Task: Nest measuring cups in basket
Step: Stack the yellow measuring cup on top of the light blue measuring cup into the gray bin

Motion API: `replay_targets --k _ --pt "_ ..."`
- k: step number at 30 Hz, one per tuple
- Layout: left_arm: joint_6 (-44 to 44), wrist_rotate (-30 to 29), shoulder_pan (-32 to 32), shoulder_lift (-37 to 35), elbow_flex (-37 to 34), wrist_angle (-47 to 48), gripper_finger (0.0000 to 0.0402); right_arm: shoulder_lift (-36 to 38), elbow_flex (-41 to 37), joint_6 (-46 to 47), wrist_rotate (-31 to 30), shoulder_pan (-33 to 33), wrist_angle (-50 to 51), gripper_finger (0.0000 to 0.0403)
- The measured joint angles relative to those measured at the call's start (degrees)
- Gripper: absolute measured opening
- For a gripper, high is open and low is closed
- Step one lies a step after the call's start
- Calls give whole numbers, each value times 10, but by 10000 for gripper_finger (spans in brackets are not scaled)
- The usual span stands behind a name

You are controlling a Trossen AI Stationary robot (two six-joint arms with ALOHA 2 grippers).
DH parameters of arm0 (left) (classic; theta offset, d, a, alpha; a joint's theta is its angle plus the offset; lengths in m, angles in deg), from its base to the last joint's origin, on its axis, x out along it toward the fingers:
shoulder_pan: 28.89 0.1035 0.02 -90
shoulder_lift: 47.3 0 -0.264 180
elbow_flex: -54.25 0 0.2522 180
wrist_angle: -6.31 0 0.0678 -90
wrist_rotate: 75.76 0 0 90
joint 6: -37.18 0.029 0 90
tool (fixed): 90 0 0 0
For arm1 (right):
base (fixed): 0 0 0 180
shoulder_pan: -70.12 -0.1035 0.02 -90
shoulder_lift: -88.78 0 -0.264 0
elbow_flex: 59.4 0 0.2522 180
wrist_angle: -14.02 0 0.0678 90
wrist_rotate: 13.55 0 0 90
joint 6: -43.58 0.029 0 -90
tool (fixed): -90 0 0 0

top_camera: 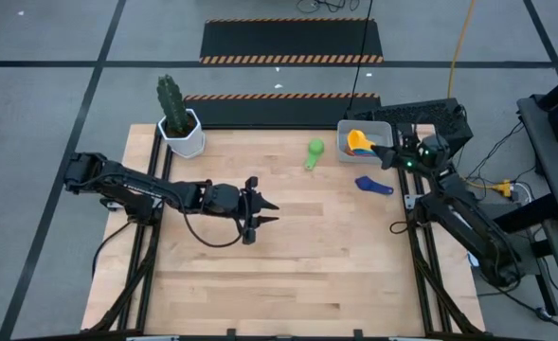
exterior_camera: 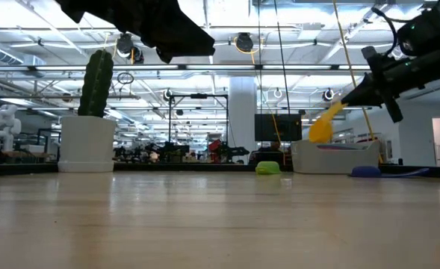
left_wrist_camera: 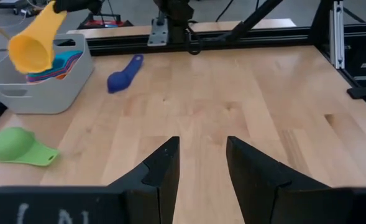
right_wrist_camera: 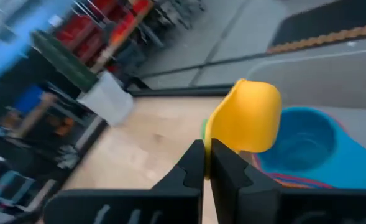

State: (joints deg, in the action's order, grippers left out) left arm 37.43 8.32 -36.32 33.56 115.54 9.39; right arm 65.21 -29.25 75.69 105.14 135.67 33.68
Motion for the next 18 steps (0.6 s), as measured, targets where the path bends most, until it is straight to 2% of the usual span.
replay_targets --k 6,18 --pt "0 29 0 0 0 3 136 1 -70 67 16 27 -124 3" --pt "22 33 0 0 0 22 136 1 -89 92 30 89 -145 11"
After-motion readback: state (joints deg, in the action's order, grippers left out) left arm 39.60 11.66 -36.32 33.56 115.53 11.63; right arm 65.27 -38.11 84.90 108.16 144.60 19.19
